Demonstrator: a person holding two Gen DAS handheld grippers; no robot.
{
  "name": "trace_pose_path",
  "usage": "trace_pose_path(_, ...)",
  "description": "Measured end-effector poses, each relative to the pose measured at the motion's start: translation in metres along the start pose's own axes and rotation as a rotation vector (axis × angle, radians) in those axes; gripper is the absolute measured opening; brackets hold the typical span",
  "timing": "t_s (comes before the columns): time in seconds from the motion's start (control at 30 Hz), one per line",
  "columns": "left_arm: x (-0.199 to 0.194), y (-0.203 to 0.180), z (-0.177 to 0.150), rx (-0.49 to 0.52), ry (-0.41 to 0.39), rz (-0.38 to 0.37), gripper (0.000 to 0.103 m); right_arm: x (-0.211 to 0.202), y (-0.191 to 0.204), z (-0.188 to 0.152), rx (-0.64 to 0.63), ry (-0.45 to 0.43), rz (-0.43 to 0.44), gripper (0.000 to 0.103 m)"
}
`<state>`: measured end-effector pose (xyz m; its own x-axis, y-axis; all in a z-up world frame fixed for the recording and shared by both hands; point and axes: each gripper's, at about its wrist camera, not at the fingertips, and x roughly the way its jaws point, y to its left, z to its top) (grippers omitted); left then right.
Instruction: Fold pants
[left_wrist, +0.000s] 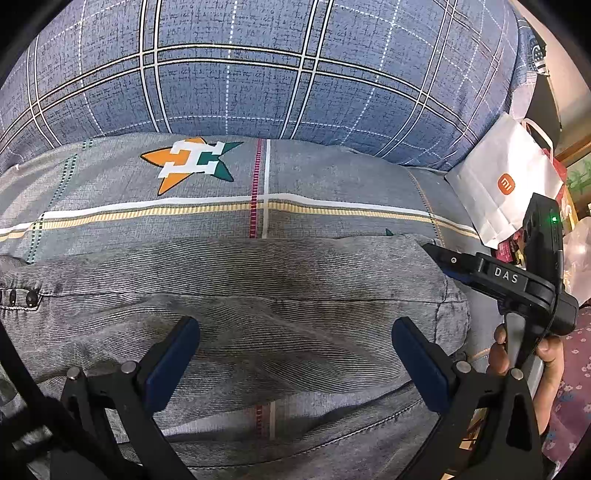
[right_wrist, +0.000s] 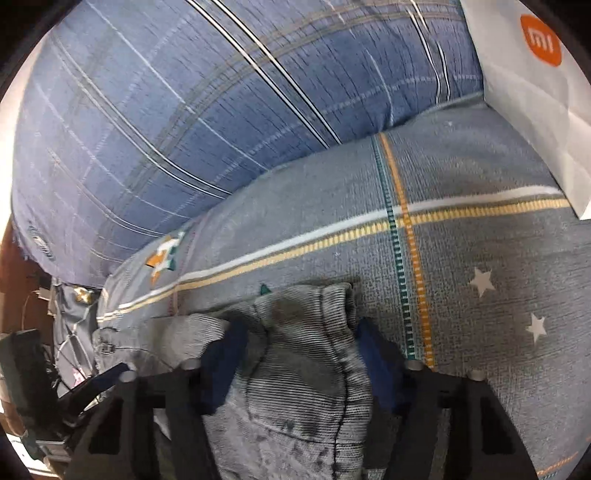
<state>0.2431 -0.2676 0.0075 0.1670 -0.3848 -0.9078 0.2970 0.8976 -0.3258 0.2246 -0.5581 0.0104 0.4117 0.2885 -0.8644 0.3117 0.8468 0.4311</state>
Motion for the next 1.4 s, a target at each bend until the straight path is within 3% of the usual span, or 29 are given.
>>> trace_pose_path(0.07,0.001,0.001,0.0,-0.004,0.003,-0.001,0.103,0.0,-0.004,0.001,0.019,0.005,-0.011,0.042)
trace_pose_path(0.2,0.001,0.003,0.001,-0.02,0.008,-0.005,0.103,0.001,-0.011,0.002,0.035,0.011,-0.001,0.032)
trace_pose_path(0.23,0.002,0.003,0.001,-0.021,0.01,-0.006,0.103,0.0,-0.009,0.002,0.02,0.006,-0.018,0.018)
trace_pose_path(0.33,0.001,0.002,-0.001,-0.031,0.02,-0.012,0.103,-0.015,-0.004,-0.003,0.019,-0.043,0.013,0.01)
trace_pose_path(0.6,-0.006,-0.003,0.003,-0.091,0.05,-0.126,0.103,-0.125,0.049,-0.085,-0.18,-0.27,0.235,0.009)
trace_pose_path(0.77,0.013,-0.012,0.005,-0.087,0.117,-0.119,0.102,-0.124,0.065,-0.13,-0.239,-0.252,0.272,0.009)
trace_pose_path(0.87,0.011,-0.003,0.003,-0.157,0.119,-0.192,0.102,-0.116,0.067,-0.15,-0.258,-0.241,0.271,0.009)
trace_pose_path(0.93,0.012,-0.002,0.005,-0.178,0.114,-0.139,0.102,-0.119,0.067,-0.163,-0.267,-0.258,0.265,0.009)
trace_pose_path(1.0,0.021,-0.005,0.004,-0.165,0.149,-0.083,0.088,-0.121,0.067,-0.171,-0.278,-0.275,0.264,0.009)
trace_pose_path(1.03,0.029,-0.007,0.003,-0.154,0.187,-0.047,0.065,-0.122,0.067,-0.175,-0.286,-0.279,0.261,0.009)
trace_pose_path(1.07,0.036,-0.007,0.002,-0.152,0.218,-0.021,0.021,-0.123,0.065,-0.177,-0.287,-0.275,0.267,0.009)
trace_pose_path(1.1,0.04,-0.005,0.001,-0.165,0.238,-0.001,0.008,-0.122,0.064,-0.177,-0.286,-0.269,0.275,0.009)
trace_pose_path(1.13,0.035,0.003,0.0,-0.222,0.225,-0.027,0.007,-0.122,0.062,-0.176,-0.279,-0.265,0.279,0.009)
trace_pose_path(1.2,0.007,0.007,-0.004,-0.266,0.128,-0.091,0.007,-0.122,0.056,-0.17,-0.254,-0.271,0.275,0.009)
trace_pose_path(1.33,-0.063,-0.003,-0.038,-0.248,-0.054,-0.195,0.006,-0.14,0.037,-0.164,-0.203,-0.314,0.295,0.009)
trace_pose_path(1.4,-0.082,-0.014,-0.07,-0.165,-0.097,-0.189,0.006,-0.153,0.032,-0.179,-0.22,-0.336,0.289,0.009)
